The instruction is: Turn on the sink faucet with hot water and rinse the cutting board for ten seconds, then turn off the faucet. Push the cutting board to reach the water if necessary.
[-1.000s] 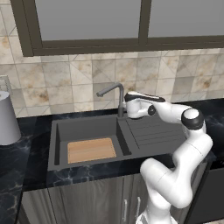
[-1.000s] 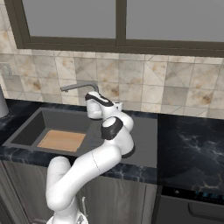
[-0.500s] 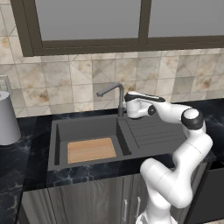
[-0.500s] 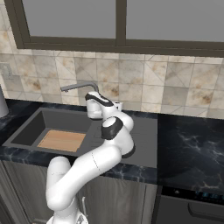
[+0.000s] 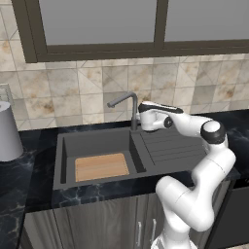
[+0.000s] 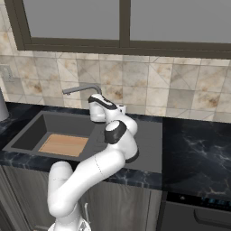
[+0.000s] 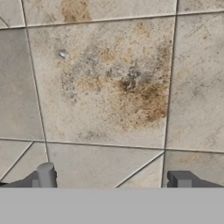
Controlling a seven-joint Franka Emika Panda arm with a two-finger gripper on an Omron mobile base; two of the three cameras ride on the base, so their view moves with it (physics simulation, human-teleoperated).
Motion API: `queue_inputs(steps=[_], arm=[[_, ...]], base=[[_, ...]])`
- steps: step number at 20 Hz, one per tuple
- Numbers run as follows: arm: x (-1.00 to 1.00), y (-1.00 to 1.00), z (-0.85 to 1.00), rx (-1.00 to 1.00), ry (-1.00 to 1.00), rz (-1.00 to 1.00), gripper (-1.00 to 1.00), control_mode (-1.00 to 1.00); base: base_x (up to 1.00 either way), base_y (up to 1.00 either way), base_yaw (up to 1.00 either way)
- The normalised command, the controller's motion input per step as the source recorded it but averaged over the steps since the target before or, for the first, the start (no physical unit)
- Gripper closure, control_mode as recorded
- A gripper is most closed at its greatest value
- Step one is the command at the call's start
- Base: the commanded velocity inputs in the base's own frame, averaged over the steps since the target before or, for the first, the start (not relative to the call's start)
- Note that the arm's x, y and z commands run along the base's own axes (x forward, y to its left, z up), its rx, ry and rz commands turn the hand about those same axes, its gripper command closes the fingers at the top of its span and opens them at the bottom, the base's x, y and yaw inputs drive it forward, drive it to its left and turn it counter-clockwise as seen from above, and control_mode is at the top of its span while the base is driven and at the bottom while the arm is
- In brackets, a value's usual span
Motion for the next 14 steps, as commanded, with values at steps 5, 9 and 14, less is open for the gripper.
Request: queue_inputs(steps=[5,9,14], arm=[[0.0,0.0,0.0,0.0,0.0,0.0,-1.0,-1.0],[0.07,0.0,0.0,0.0,0.0,0.0,-1.0,-1.0],[0.02,0.0,0.0,0.0,0.0,0.0,-1.0,-1.0]], base=[[0.0,0.0,0.0],[0.0,0.0,0.0],[0.0,0.0,0.0]])
